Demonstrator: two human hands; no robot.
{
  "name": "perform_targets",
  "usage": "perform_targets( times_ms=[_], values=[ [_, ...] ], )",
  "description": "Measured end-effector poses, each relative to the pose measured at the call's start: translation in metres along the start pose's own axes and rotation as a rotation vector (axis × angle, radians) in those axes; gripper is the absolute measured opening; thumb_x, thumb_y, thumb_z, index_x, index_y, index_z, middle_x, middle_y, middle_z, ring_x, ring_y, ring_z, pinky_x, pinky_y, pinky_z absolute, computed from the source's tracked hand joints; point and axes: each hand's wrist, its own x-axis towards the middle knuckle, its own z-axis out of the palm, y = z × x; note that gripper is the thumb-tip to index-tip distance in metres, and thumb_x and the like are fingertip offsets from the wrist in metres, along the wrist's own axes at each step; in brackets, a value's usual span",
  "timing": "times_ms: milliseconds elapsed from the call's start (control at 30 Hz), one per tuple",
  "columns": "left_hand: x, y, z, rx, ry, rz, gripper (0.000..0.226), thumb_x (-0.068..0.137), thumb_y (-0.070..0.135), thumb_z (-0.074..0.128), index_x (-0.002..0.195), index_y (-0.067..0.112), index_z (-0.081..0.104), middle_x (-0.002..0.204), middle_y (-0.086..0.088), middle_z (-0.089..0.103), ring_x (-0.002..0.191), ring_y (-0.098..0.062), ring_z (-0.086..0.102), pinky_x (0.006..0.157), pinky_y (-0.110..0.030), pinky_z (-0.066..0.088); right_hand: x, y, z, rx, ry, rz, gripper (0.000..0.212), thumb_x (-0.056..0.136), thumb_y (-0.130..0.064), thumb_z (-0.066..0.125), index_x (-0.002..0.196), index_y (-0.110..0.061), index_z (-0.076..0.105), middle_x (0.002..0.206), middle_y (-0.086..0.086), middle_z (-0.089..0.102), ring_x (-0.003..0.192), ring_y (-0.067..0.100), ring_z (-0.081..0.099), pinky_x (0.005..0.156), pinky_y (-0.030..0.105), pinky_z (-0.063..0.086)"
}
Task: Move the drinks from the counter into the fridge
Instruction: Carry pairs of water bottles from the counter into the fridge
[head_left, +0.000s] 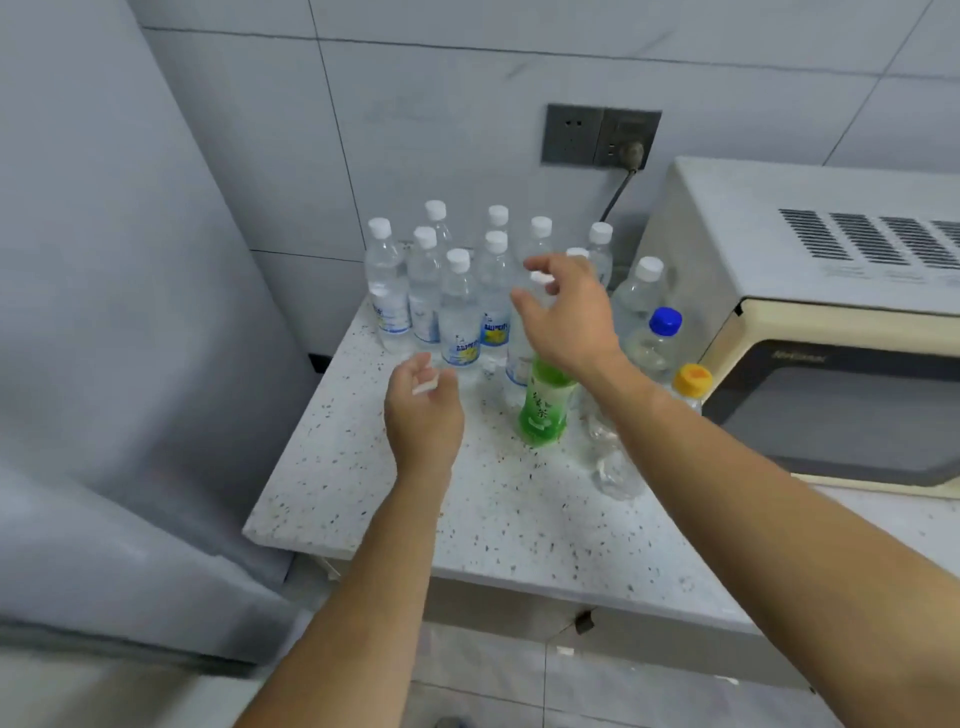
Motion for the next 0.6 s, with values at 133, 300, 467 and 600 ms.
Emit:
perform_targets(
  times_ms=[133,300,467,600],
  values=[
    [0.042,0.027,0.04,0.23,-0.022,0.108,0.05,0.091,0.032,0.064,0.138,0.029,0.047,0.138,0.001,0.045,0.11,-0.018,0.059,0.091,-0.034,0.049,0.045,0.015,-0.004,-0.234,-0.179,0.097,0.048,0.09,-0.037,0.066,0.134,-0.023,0.054,0.139,0.009,0.044,0.111,0.026,0.059,0.094,0.028,0.042],
    [0.093,0.059,0.076,0.63,-0.077,0.327,0.061,0.091,0.025,0.065,0.146,0.024,0.037,0.147,-0.008,0.032,0.128,-0.031,0.043,0.093,-0.038,0.042,0.071,0.028,-0.001,-0.439,-0.368,0.062,0.046,0.089,-0.039,0.064,0.132,-0.025,0.055,0.129,0.007,0.06,0.106,0.029,0.061,0.08,0.031,0.047],
    [0.116,0.065,0.086,0.899,-0.185,0.419,0.043,0.096,0.023,0.061,0.138,0.021,0.049,0.142,-0.005,0.041,0.124,-0.033,0.044,0.09,-0.043,0.044,0.078,0.034,0.006,-0.443,-0.349,-0.004,0.032,0.087,-0.035,0.069,0.115,-0.02,0.062,0.109,0.007,0.061,0.092,0.026,0.058,0.071,0.028,0.039],
    [0.105,0.055,0.077,0.825,-0.153,0.446,0.031,0.094,0.017,0.064,0.124,0.016,0.058,0.131,-0.009,0.049,0.11,-0.031,0.056,0.086,-0.039,0.046,0.076,0.029,0.012,-0.428,-0.362,-0.033,0.035,0.085,-0.039,0.073,0.109,-0.017,0.061,0.1,0.002,0.052,0.084,0.02,0.05,0.07,0.029,0.039]
  ],
)
